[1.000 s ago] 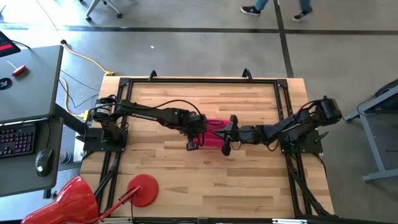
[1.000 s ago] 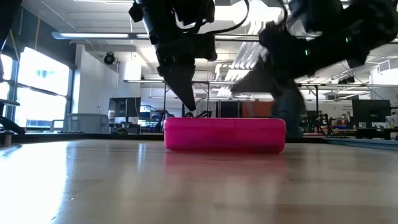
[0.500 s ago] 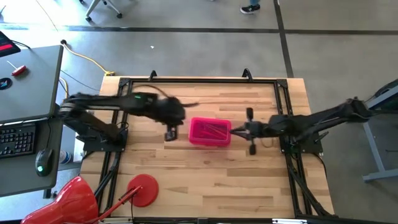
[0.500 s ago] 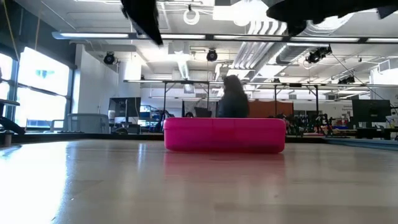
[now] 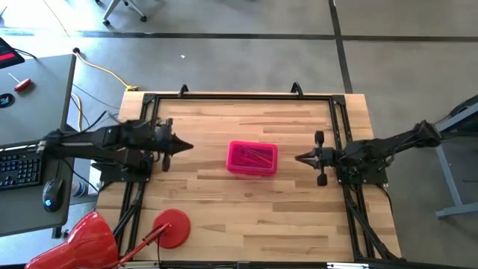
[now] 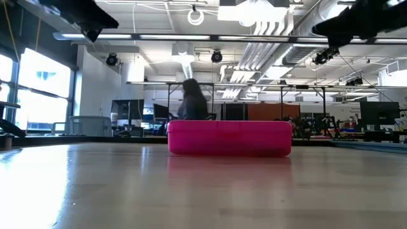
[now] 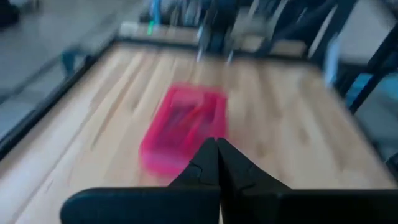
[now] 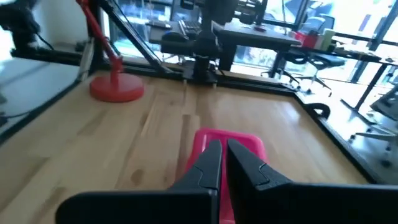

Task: Pick & place school supplies into a supply box
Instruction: Return to home position

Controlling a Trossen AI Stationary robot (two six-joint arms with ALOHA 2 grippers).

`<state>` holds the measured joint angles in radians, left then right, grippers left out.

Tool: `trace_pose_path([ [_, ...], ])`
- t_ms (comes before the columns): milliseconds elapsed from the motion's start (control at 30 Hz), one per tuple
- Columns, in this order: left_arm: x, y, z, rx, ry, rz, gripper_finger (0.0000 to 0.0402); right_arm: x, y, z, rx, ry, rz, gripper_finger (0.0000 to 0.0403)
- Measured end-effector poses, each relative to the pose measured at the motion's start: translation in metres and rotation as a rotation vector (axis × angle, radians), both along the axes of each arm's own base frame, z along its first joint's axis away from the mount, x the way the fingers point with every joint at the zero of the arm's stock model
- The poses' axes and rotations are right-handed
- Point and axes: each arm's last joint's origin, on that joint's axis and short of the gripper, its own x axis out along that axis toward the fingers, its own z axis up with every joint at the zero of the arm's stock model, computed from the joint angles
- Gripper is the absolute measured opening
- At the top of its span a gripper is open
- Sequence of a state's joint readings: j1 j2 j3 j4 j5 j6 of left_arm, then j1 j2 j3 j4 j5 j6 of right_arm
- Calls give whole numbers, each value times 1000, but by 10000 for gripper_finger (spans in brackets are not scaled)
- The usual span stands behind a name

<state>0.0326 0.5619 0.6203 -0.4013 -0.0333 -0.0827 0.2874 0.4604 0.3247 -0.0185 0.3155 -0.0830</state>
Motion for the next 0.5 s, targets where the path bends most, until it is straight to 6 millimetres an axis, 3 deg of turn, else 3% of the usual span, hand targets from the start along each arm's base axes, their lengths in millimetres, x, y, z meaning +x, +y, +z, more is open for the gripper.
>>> trace_pose_path([
  [100, -10, -2, -16, 23, -150, -48, 29, -7, -2, -20, 55, -60, -5, 0],
  [333, -28, -3, -35, 57, -237, -82, 25, -20, -1, -58, 131, -200, 163, 0],
  [500, -28, -5, -49, 103, -287, -160, 22, -24, -2, -56, 129, -230, 169, 0],
])
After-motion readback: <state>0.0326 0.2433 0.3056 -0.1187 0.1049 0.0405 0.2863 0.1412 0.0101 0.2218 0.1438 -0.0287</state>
